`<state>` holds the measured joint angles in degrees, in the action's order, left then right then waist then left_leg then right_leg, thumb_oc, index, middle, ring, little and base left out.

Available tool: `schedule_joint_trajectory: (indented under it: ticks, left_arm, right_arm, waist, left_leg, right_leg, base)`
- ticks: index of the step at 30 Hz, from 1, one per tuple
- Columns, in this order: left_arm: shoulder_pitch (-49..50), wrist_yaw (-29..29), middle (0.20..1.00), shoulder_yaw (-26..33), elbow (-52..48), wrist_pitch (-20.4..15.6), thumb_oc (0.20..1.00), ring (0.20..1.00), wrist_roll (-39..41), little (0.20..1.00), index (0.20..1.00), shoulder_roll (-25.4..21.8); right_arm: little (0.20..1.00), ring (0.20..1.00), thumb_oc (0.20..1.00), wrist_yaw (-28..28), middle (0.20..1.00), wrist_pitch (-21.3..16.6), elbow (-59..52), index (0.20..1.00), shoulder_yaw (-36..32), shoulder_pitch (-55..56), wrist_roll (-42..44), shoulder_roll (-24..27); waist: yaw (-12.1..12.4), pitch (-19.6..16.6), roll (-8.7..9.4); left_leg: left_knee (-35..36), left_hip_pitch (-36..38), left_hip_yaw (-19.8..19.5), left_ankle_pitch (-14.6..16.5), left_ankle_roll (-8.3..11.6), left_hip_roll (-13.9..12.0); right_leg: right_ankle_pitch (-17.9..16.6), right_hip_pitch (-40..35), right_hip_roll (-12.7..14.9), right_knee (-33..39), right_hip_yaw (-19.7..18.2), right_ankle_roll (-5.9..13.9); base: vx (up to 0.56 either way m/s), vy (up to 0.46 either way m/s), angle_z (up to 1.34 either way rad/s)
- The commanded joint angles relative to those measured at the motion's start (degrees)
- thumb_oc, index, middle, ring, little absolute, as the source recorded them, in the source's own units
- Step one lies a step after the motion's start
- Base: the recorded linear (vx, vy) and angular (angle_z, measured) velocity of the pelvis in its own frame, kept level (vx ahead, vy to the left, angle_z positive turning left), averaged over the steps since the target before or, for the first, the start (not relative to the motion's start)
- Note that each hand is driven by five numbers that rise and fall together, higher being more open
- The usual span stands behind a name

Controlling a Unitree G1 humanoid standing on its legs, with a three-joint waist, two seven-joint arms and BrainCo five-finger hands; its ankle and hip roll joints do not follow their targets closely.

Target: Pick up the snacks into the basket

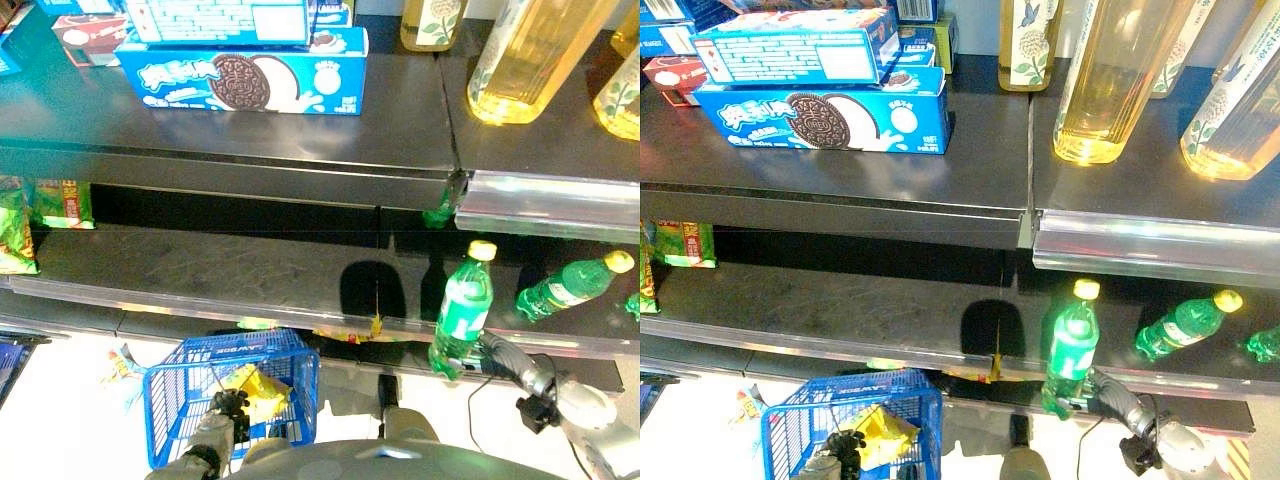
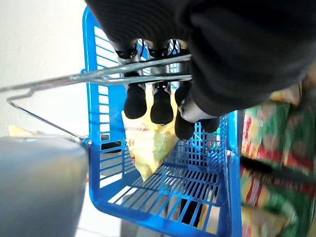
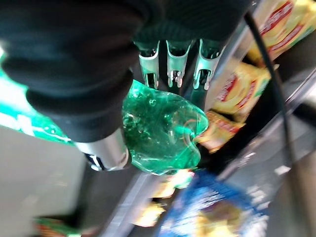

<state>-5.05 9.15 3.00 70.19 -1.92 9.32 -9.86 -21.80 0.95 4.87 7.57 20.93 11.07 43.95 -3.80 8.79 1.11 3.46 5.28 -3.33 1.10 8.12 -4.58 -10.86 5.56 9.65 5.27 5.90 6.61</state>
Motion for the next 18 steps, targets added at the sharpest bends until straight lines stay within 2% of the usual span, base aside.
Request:
schedule_joint_trajectory:
  ticks: [1,5,9,13,14,17,18]
  left_arm:
    - [-4.86,1.16,0.2,-1.32,-3.61,-2.62,0.2,0.2,4.49,0.2,0.2,-1.45]
    - [-7.06,1.29,0.2,-4.33,-11.09,-4.29,0.2,0.2,7.54,0.2,0.2,-1.98]
    - [-11.29,2.3,0.2,-9.63,-20.59,-5.5,0.2,0.2,10.06,0.2,0.2,-2.14]
    - [-14.08,2.81,0.2,-12.5,-23.51,-5.36,0.2,0.2,10.18,0.2,0.2,-1.56]
    - [-14.76,3.0,0.2,-14.14,-25.88,-5.17,0.2,0.2,9.99,0.2,0.2,-1.04]
    - [-15.12,3.58,0.2,-14.65,-26.8,-4.97,0.2,0.2,9.55,0.2,0.2,-0.98]
    - [-16.29,4.02,0.2,-15.81,-26.18,-4.85,0.2,0.2,9.22,0.2,0.2,-0.29]
  right_arm:
    - [0.2,0.2,0.2,1.35,0.2,-4.85,-2.69,0.2,0.96,-7.12,-3.61,1.27]
    - [0.2,0.2,0.2,2.19,0.2,-4.64,2.4,0.2,4.94,-11.23,-5.84,0.12]
    - [0.2,0.2,0.2,5.28,0.2,-4.08,8.58,0.2,11.54,-19.42,-15.97,-2.46]
    - [0.2,0.2,0.2,8.34,0.2,-3.42,11.05,0.2,14.5,-23.78,-22.4,-5.23]
    - [0.2,0.2,0.2,10.69,0.2,-2.82,12.87,0.2,16.32,-27.13,-27.58,-7.54]
    - [0.2,0.2,0.2,12.36,0.2,-2.47,14.04,0.2,17.62,-28.78,-30.34,-8.84]
    - [0.2,0.2,0.2,14.6,0.2,-2.1,16.85,0.2,18.86,-31.05,-33.43,-11.16]
  waist:
    - [0.58,1.98,-0.3]
    - [1.06,3.56,-0.58]
    - [1.65,6.75,-0.82]
    - [1.66,8.57,-0.78]
    - [1.94,9.4,-0.83]
    - [1.95,9.74,-0.6]
    - [1.98,10.5,-0.47]
  left_leg:
    - [1.54,-3.9,1.1,-1.36,-4.05,3.39]
    - [1.54,-4.99,0.51,-1.91,-4.12,3.53]
    - [1.54,-7.29,-0.11,-3.08,-4.34,3.8]
    - [1.54,-8.72,-0.1,-3.79,-4.45,3.88]
    - [1.54,-9.69,-0.23,-4.23,-4.52,3.93]
    - [1.54,-10.27,-0.22,-4.43,-4.5,3.95]
    - [1.54,-11.0,-0.03,-4.81,-4.49,3.92]
  right_leg:
    - [3.51,2.0,-0.97,-4.03,-0.14,2.43]
    - [3.15,2.54,-0.69,-3.87,0.25,2.47]
    - [2.39,4.47,-0.39,-4.2,0.61,2.44]
    - [1.75,5.95,-0.49,-4.21,0.58,2.41]
    - [1.25,6.76,-0.53,-4.06,0.54,2.37]
    - [1.07,7.19,-0.59,-3.94,0.57,2.33]
    - [0.83,7.87,-0.75,-3.79,0.51,2.3]
  base:
    - [-0.07,-0.002,0.02]
    - [-0.05,0.005,0.09]
    - [-0.11,-0.002,0.09]
    - [-0.08,-0.008,0.09]
    - [-0.07,-0.013,0.01]
    - [-0.04,-0.01,0.0]
    - [-0.06,-0.008,0.03]
